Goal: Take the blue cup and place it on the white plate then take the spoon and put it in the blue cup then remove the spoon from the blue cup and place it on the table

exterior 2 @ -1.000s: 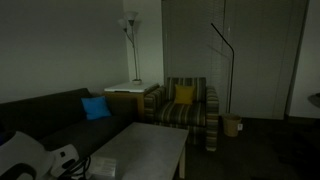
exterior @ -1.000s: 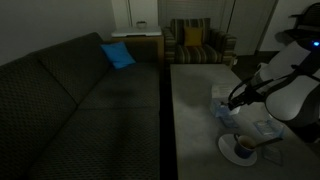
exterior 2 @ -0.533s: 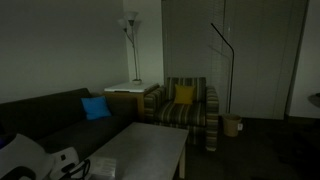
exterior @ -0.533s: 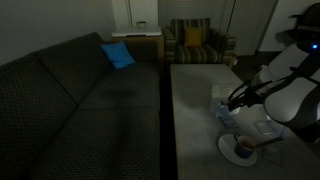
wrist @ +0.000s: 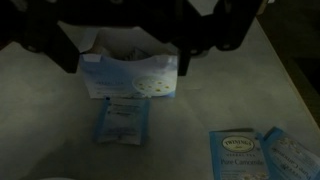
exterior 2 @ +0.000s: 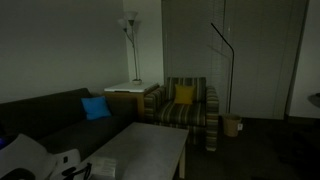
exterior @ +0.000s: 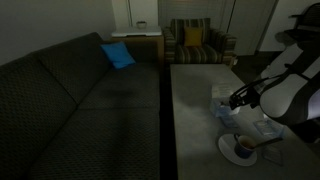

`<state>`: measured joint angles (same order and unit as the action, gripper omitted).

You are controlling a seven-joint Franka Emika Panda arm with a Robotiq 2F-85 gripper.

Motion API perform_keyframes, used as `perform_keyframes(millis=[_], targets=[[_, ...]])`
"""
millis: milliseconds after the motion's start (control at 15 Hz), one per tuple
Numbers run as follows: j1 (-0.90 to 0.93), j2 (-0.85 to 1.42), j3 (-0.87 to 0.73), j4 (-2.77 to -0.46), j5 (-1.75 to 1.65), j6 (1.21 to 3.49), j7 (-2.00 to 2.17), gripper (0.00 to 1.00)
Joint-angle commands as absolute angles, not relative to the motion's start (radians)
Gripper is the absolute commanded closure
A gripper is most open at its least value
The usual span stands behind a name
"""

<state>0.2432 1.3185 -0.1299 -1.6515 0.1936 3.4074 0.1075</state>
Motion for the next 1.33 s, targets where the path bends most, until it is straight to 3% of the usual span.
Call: perform_keyframes(millis=[0, 133, 267, 333, 1267], targets=[[0.242, 1.313, -0.124, -1.656, 0.205, 3.362, 0.113, 0.00], [0.237, 1.311, -0.118, -1.656, 0.201, 3.341, 0.119, 0.00], [0.094, 1.284, -0.053, -1.703, 0.120, 3.337, 0.068, 0.00], [0.196, 1.321, -0.107, -1.659, 0.171, 3.362, 0.109, 0.00], [0.146, 1.436, -0.055, -1.488, 0.101, 3.279, 0.092, 0.00]])
